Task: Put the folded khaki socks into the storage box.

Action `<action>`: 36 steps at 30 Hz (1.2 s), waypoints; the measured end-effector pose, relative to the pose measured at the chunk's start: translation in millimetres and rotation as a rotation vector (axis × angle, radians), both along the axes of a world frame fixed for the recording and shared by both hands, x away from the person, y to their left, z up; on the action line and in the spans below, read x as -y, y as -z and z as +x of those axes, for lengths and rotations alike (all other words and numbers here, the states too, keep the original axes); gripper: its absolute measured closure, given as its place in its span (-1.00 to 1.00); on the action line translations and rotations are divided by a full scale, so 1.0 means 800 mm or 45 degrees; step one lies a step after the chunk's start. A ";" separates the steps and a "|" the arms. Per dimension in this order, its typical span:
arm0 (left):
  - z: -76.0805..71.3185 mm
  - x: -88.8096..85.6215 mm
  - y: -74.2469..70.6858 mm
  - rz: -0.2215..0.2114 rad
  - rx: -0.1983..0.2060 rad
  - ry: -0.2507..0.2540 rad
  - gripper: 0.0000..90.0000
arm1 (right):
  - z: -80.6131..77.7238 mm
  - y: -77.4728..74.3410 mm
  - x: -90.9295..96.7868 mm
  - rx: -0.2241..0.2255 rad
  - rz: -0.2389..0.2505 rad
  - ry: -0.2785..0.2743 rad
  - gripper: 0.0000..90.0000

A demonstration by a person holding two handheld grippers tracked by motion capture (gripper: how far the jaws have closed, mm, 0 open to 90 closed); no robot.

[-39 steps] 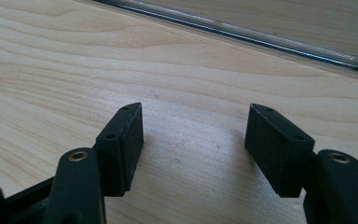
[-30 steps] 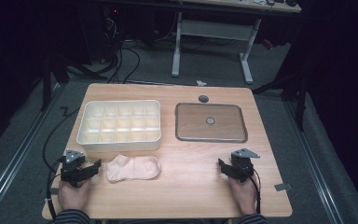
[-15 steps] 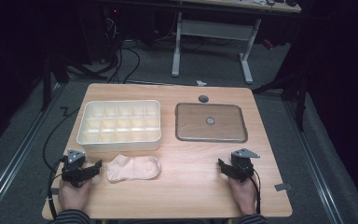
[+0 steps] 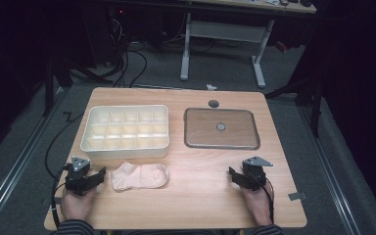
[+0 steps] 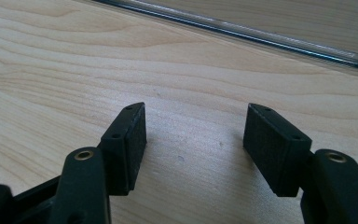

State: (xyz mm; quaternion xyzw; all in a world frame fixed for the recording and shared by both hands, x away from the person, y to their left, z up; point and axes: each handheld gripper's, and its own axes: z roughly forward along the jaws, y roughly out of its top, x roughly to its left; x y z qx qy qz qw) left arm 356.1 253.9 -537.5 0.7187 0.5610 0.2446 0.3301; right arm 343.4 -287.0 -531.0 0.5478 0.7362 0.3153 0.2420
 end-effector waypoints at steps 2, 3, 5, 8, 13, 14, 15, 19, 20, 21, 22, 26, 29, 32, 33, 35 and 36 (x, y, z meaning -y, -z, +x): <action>0.000 0.000 0.000 0.000 0.000 0.000 -0.16 | 0.000 0.000 0.000 0.002 -0.001 0.004 -0.10; 0.000 0.000 0.000 0.000 0.000 0.001 -0.16 | 0.000 0.000 0.000 0.003 -0.002 0.006 -0.08; 0.000 0.000 0.000 0.002 -0.002 0.006 -0.17 | -0.001 0.000 0.000 0.005 -0.003 0.011 -0.07; -0.001 0.001 0.000 0.001 -0.003 0.012 -0.21 | -0.001 0.000 -0.001 0.007 -0.004 0.017 0.00; -0.003 -0.001 -0.001 -0.025 -0.008 0.019 -0.22 | -0.002 -0.001 -0.001 0.018 -0.004 0.024 0.16; -0.004 -0.002 -0.001 -0.036 -0.011 0.024 -0.22 | -0.003 -0.001 -0.001 0.023 0.000 0.022 0.18; -0.005 -0.004 -0.001 -0.049 -0.013 0.030 -0.22 | -0.004 -0.001 -0.002 0.028 0.006 0.022 0.20; -0.009 -0.006 -0.004 -0.106 -0.011 0.057 -0.25 | -0.009 -0.007 -0.004 0.064 0.055 0.018 0.27; -0.010 -0.007 -0.006 -0.147 -0.013 0.070 -0.26 | -0.010 -0.008 -0.005 0.068 0.058 0.014 0.27; -0.010 -0.008 -0.008 -0.175 -0.016 0.081 -0.28 | -0.011 -0.010 -0.007 0.071 0.058 0.006 0.28; -0.011 -0.008 -0.009 -0.194 -0.018 0.088 -0.29 | -0.013 -0.011 -0.008 0.073 0.064 0.002 0.29; -0.014 -0.003 -0.014 -0.221 -0.019 0.121 -0.31 | -0.016 -0.014 -0.014 0.075 0.088 -0.024 0.30; -0.017 0.002 -0.019 -0.238 -0.019 0.143 -0.32 | -0.019 -0.016 -0.021 0.078 0.089 -0.044 0.30; -0.019 0.009 -0.020 -0.238 -0.033 0.171 -0.33 | -0.021 -0.017 -0.031 0.073 0.097 -0.084 0.30; -0.020 0.012 -0.020 -0.237 -0.036 0.175 -0.33 | -0.021 -0.017 -0.035 0.070 0.102 -0.104 0.30; -0.021 0.016 -0.018 -0.249 -0.057 0.181 -0.34 | -0.022 -0.018 -0.043 0.068 0.101 -0.132 0.30; -0.021 0.017 -0.017 -0.257 -0.070 0.185 -0.34 | -0.023 -0.019 -0.049 0.069 0.104 -0.154 0.30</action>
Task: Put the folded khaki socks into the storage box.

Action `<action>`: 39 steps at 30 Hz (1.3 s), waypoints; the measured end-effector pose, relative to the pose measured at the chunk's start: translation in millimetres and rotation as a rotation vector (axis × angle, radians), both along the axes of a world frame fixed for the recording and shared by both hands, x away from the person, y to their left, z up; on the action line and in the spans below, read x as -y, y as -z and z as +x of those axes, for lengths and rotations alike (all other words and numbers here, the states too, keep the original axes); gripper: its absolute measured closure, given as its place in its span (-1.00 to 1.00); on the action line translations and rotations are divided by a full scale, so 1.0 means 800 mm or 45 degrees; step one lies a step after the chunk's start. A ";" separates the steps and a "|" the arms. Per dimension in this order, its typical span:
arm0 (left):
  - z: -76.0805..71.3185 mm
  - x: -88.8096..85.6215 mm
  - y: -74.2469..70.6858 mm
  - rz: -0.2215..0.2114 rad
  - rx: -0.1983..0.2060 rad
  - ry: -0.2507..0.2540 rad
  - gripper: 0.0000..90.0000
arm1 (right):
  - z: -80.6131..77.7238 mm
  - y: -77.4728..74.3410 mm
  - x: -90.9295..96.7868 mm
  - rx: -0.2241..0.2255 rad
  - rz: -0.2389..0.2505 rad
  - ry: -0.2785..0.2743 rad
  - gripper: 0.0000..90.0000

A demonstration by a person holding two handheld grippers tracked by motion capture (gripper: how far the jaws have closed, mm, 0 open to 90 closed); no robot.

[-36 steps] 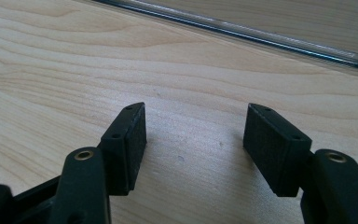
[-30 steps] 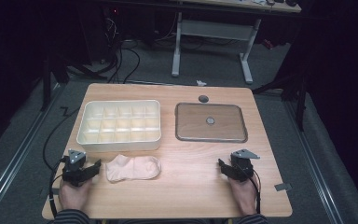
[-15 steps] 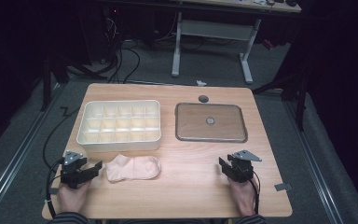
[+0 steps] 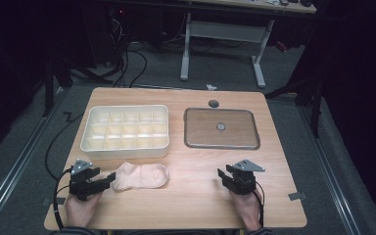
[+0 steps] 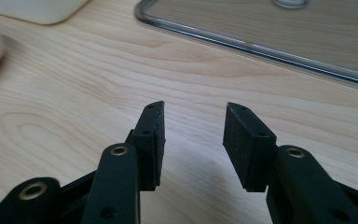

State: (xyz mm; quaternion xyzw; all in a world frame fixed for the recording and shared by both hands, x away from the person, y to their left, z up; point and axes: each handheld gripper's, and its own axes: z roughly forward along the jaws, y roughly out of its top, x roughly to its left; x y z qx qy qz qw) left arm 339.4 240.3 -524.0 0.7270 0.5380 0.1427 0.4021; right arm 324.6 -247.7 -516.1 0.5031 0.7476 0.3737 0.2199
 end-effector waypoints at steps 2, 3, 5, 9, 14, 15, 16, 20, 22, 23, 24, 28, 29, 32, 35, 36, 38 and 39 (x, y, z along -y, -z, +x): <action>-0.001 0.003 0.001 -0.006 -0.001 0.002 -0.35 | -0.001 -0.001 -0.009 -0.003 0.009 -0.031 0.30; -0.001 0.005 0.001 0.004 0.002 0.004 -0.35 | -0.002 -0.002 -0.013 -0.005 0.013 -0.045 0.30; -0.002 0.009 0.002 0.022 -0.001 0.013 -0.35 | -0.004 -0.003 -0.020 0.002 0.015 -0.072 0.30; -0.004 0.015 0.002 0.058 -0.001 0.022 -0.34 | -0.005 -0.004 -0.038 0.002 0.037 -0.123 0.30; -0.006 0.021 0.002 0.080 0.011 0.024 -0.32 | -0.006 -0.004 -0.060 -0.009 0.057 -0.176 0.30; -0.006 0.023 0.003 0.082 0.011 0.029 -0.31 | -0.006 -0.004 -0.063 -0.007 0.056 -0.188 0.29; -0.006 0.025 0.003 0.086 0.011 0.031 -0.31 | -0.006 -0.005 -0.070 -0.009 0.059 -0.204 0.29; -0.006 0.029 0.004 0.112 0.016 0.028 -0.28 | -0.004 -0.008 -0.085 -0.004 0.067 -0.246 0.29; -0.006 0.033 0.004 0.130 0.021 0.036 -0.26 | -0.004 -0.010 -0.094 -0.005 0.067 -0.268 0.28; -0.005 0.035 0.004 0.136 0.021 0.039 -0.25 | -0.003 -0.010 -0.099 -0.004 0.066 -0.279 0.27; -0.005 0.035 0.004 0.138 0.021 0.040 -0.25 | -0.002 -0.010 -0.106 -0.004 0.070 -0.294 0.26; -0.003 0.040 0.008 0.170 0.012 0.048 -0.25 | 0.001 -0.009 -0.127 -0.005 0.078 -0.331 0.18; -0.003 0.040 0.008 0.171 0.010 0.049 -0.25 | 0.003 -0.008 -0.135 -0.009 0.076 -0.342 0.16; -0.002 0.043 0.009 0.190 0.011 0.058 -0.24 | 0.009 -0.004 -0.152 -0.024 0.082 -0.364 0.11; -0.003 0.045 0.009 0.208 0.020 0.054 -0.22 | 0.014 -0.003 -0.165 -0.034 0.094 -0.383 0.10; -0.003 0.046 0.009 0.213 0.024 0.054 -0.21 | 0.016 -0.003 -0.170 -0.032 0.091 -0.392 0.09; -0.004 0.047 0.010 0.221 0.031 0.053 -0.19 | 0.020 -0.003 -0.179 -0.043 0.082 -0.389 0.09; -0.005 0.048 0.011 0.221 0.038 0.047 -0.19 | 0.022 -0.001 -0.181 -0.039 0.082 -0.389 0.09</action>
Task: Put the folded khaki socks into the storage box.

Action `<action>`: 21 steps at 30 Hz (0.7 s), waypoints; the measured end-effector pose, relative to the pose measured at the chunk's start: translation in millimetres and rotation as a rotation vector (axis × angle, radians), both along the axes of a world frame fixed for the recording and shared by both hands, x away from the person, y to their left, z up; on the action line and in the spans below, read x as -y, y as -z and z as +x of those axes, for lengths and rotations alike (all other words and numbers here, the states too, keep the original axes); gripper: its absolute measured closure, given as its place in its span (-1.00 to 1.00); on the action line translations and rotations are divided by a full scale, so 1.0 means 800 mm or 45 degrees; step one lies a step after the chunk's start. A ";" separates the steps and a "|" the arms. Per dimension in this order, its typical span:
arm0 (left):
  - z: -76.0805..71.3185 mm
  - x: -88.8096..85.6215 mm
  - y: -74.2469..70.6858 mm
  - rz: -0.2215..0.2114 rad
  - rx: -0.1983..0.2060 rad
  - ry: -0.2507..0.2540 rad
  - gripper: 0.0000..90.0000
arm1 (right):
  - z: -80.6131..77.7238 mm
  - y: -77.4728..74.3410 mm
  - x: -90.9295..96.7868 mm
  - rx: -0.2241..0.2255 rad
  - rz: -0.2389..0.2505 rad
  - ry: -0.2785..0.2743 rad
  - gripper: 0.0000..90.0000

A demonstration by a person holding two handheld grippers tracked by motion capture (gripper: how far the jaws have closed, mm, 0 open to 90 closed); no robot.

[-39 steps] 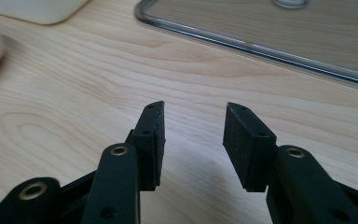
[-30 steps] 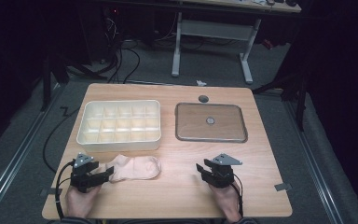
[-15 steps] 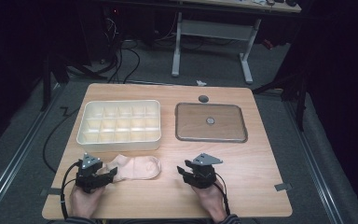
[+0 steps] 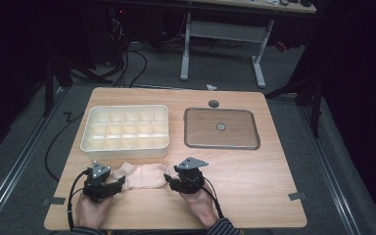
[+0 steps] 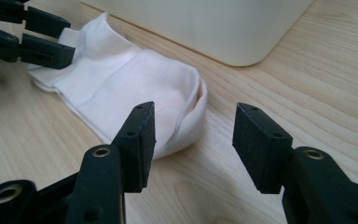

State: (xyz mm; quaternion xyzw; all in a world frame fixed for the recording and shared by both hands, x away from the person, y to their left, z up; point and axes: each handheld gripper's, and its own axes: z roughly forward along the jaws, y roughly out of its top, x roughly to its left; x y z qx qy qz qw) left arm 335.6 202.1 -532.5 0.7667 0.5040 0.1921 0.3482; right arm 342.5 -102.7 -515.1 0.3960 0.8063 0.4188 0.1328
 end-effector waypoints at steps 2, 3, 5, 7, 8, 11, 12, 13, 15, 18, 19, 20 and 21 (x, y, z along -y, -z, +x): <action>-0.001 0.001 0.001 -0.002 0.011 -0.005 -0.18 | 0.005 0.004 -0.006 -0.017 -0.016 0.012 0.09; -0.002 0.000 0.002 -0.004 0.017 -0.002 -0.17 | 0.007 0.007 -0.008 -0.035 -0.023 0.015 0.10; -0.004 0.001 0.002 -0.008 0.029 0.011 -0.09 | 0.010 0.012 -0.011 -0.058 -0.041 0.025 0.13; -0.004 0.001 0.003 -0.008 0.033 0.013 -0.06 | 0.012 0.016 -0.013 -0.078 -0.048 0.035 0.20; -0.004 0.001 0.003 -0.007 0.034 0.011 -0.05 | 0.012 0.017 -0.014 -0.079 -0.052 0.036 0.23; -0.004 0.003 0.002 -0.005 0.034 0.013 0.04 | 0.013 0.020 -0.017 -0.067 -0.081 0.022 0.34; -0.004 0.004 0.002 -0.005 0.036 0.014 0.07 | 0.012 0.020 -0.018 -0.064 -0.082 0.023 0.38; -0.005 0.004 0.002 -0.005 0.036 0.019 0.11 | 0.013 0.021 -0.018 -0.065 -0.078 0.017 0.42; -0.005 0.005 0.002 -0.004 0.039 0.019 0.17 | 0.013 0.021 -0.019 -0.061 -0.077 0.009 0.49; -0.007 0.006 0.002 -0.013 0.045 0.024 0.26 | 0.012 0.021 -0.020 -0.051 -0.093 0.000 0.57; -0.007 0.006 0.003 -0.020 0.050 0.028 0.29 | 0.012 0.021 -0.020 -0.042 -0.102 -0.004 0.59; -0.007 0.006 0.003 -0.023 0.050 0.032 0.33 | 0.011 0.021 -0.021 -0.035 -0.109 -0.009 0.61; -0.008 0.006 0.003 -0.024 0.047 0.041 0.36 | 0.010 0.021 -0.022 -0.037 -0.117 -0.009 0.62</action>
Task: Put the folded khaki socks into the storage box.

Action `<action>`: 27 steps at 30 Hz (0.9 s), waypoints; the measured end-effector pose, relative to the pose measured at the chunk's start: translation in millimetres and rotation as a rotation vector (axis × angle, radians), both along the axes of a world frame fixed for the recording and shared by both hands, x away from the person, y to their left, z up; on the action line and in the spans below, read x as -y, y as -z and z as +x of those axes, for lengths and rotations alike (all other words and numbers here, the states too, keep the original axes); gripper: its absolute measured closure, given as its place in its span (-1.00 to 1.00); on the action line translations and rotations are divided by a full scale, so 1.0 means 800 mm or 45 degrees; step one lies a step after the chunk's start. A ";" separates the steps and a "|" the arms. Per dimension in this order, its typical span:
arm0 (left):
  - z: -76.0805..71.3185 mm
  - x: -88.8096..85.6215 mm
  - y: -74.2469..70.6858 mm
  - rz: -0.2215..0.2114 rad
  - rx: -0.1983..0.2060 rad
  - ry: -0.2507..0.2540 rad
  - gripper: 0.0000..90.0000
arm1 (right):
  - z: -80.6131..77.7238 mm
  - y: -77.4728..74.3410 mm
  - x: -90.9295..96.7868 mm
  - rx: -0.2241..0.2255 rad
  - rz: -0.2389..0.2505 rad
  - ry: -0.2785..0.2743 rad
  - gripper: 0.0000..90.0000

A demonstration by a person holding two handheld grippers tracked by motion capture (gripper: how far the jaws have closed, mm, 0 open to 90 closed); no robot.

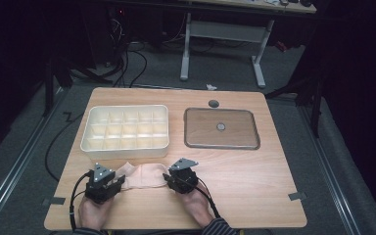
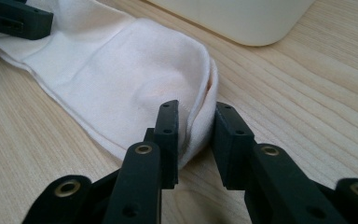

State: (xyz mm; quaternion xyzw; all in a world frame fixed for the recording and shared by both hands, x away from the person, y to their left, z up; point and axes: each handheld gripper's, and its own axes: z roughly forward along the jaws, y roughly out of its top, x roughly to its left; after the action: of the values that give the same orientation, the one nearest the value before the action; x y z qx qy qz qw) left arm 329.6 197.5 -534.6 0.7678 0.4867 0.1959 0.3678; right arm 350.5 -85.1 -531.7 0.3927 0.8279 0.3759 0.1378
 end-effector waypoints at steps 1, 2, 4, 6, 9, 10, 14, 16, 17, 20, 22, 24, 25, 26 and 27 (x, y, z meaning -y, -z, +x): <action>0.000 0.000 0.000 -0.004 -0.001 0.004 0.40 | 0.000 0.001 0.000 0.013 -0.002 -0.009 0.64; 0.000 0.001 0.000 -0.006 -0.004 0.009 0.43 | 0.000 0.001 -0.001 0.014 -0.004 -0.008 0.65; 0.000 0.001 -0.001 -0.016 -0.012 0.024 0.53 | 0.000 0.001 -0.001 0.021 -0.012 -0.018 0.67; 0.000 0.001 -0.001 -0.025 -0.016 0.036 0.60 | -0.002 0.001 -0.002 0.031 -0.020 -0.020 0.75; 0.001 0.001 -0.001 -0.035 -0.028 0.041 0.68 | -0.005 0.001 -0.006 0.058 -0.046 -0.032 0.83; 0.002 0.000 -0.002 -0.038 -0.033 0.044 0.69 | -0.005 0.001 -0.006 0.060 -0.045 -0.033 0.84; 0.003 0.000 -0.002 -0.047 -0.046 0.056 0.75 | -0.003 0.001 -0.004 0.045 -0.028 -0.042 0.85; 0.003 -0.001 -0.002 -0.057 -0.049 0.056 0.77 | -0.003 0.001 -0.003 0.045 -0.029 -0.045 0.86; 0.003 -0.001 -0.002 -0.059 -0.051 0.054 0.77 | -0.003 0.001 -0.004 0.047 -0.027 -0.046 0.87; 0.003 -0.003 -0.001 -0.081 -0.056 0.051 0.78 | -0.003 0.001 -0.003 0.053 -0.029 -0.053 0.89; 0.004 -0.005 -0.002 -0.093 -0.068 0.048 0.78 | -0.002 0.000 -0.002 0.044 -0.016 -0.056 0.91; 0.004 -0.005 -0.004 -0.092 -0.080 0.048 0.78 | -0.002 0.000 0.000 0.035 -0.003 -0.055 0.92; 0.004 -0.004 -0.005 -0.091 -0.086 0.049 0.79 | -0.002 -0.001 0.000 0.035 -0.004 -0.056 0.92; 0.004 -0.004 -0.007 -0.086 -0.089 0.054 0.79 | -0.002 -0.001 0.001 0.030 -0.001 -0.055 0.92; 0.004 -0.004 -0.009 -0.085 -0.089 0.059 0.79 | -0.002 -0.001 0.001 0.029 0.006 -0.056 0.92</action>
State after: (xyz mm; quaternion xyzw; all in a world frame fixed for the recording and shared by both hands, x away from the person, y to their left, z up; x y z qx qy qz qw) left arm 332.6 200.4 -527.5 0.7727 0.4874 0.1441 0.3803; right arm 348.9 -85.8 -530.6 0.3705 0.8338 0.3853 0.1381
